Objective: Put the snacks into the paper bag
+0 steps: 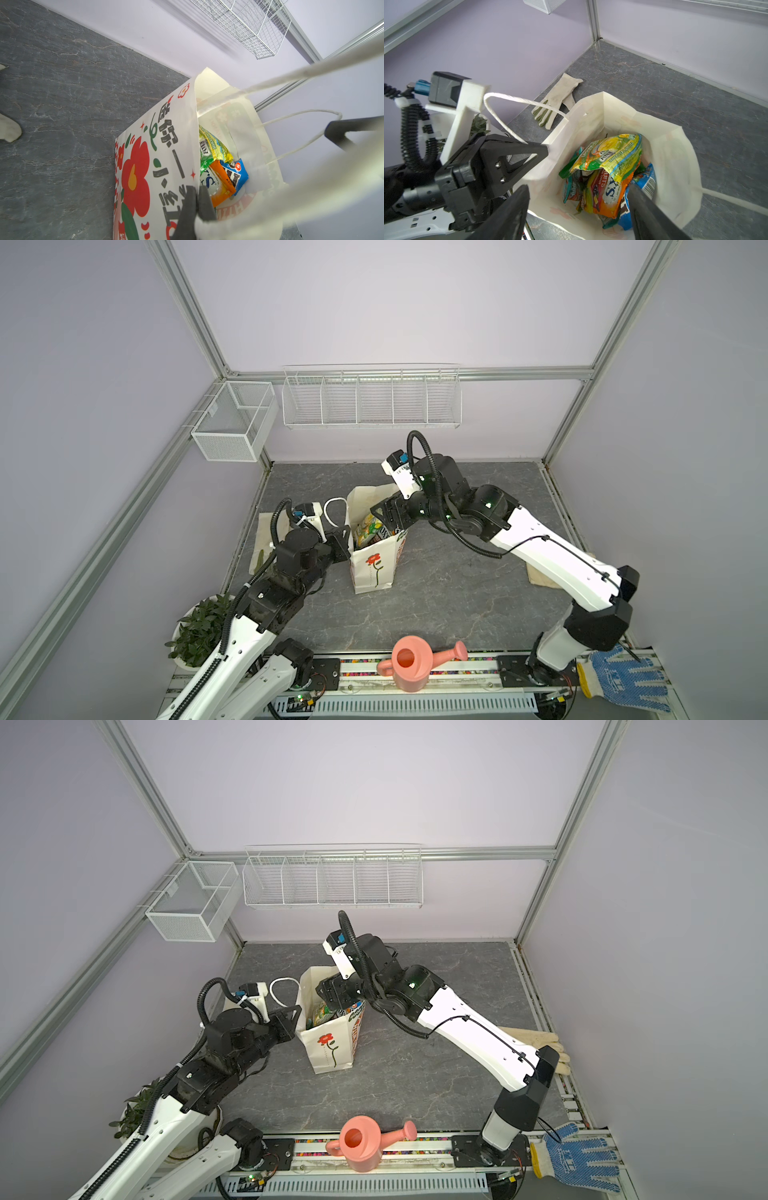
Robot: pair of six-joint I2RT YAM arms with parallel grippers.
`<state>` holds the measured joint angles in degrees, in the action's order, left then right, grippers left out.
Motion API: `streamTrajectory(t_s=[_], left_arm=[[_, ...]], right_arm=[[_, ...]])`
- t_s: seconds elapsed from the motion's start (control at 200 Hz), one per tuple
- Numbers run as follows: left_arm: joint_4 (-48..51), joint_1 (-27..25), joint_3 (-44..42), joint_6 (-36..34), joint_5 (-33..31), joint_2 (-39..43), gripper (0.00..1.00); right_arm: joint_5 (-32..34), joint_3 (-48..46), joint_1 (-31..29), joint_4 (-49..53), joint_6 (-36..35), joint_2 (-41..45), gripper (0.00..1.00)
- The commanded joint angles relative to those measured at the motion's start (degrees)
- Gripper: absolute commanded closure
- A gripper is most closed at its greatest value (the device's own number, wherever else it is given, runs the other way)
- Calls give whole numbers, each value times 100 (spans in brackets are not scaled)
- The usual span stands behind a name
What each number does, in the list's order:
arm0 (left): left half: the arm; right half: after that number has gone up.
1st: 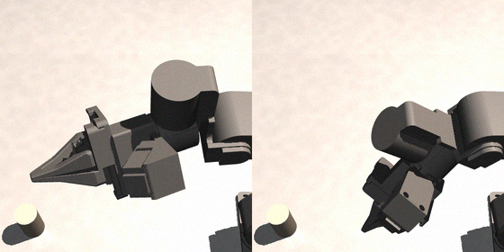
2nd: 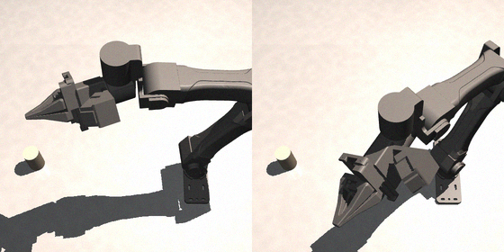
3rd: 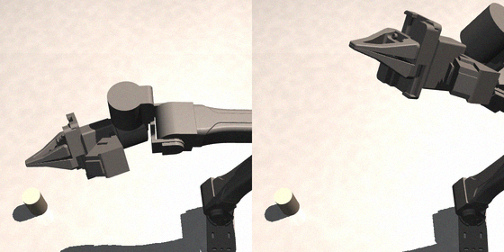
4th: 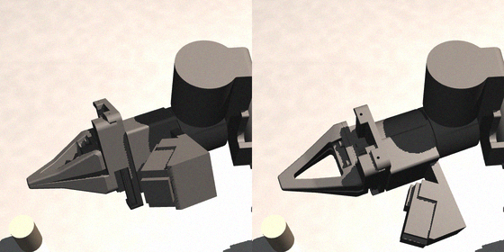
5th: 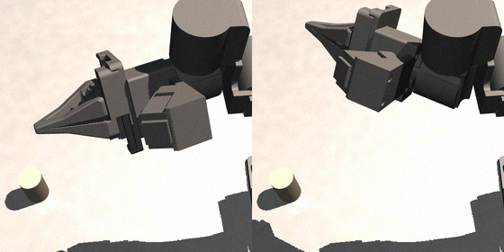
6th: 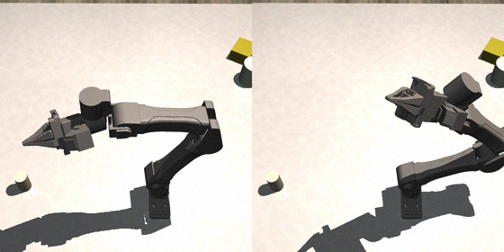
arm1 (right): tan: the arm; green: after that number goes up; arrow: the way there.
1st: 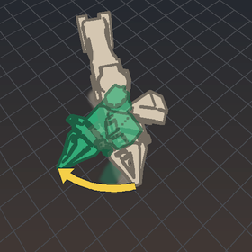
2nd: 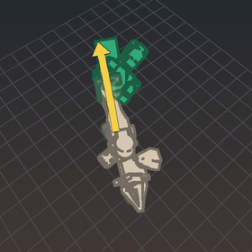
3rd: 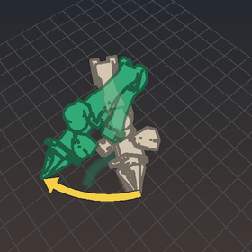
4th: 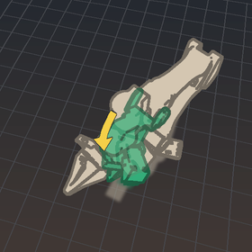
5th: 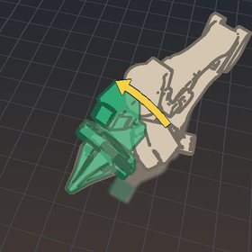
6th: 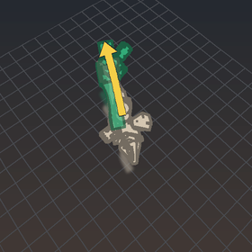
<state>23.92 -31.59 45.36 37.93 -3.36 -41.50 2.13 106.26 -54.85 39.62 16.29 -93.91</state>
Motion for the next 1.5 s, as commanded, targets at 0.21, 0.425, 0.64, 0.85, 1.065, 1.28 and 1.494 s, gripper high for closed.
streamTrajectory(t_s=[0.21, 0.425, 0.64, 0.85, 1.065, 1.28, 1.494], left_arm=[[-140, 13, 7, -10, 25, 71, 100], [-133, 13, 14, -28, 15, 63, 100], [-150, 13, 0, -27, 21, 45, 100], [-149, 13, -24, -33, 7, 48, 100], [-178, 13, -49, -22, 18, 43, 100], [-177, 13, -54, -11, 17, 56, 100], [-176, 13, -64, -2, 21, 63, 100]], right_arm=[[1184, -391, 125, 143, 236, 455, 15], [1474, -678, 336, 110, 438, 660, 14], [1484, -789, 479, 200, 558, 632, 14], [2204, -1018, 500, 219, 695, 860, 12], [2424, -1301, 646, 146, 778, 1108, 7], [1788, -1457, 851, -65, 832, 1073, 8], [226, -1621, 841, -824, 714, 938, 11]])
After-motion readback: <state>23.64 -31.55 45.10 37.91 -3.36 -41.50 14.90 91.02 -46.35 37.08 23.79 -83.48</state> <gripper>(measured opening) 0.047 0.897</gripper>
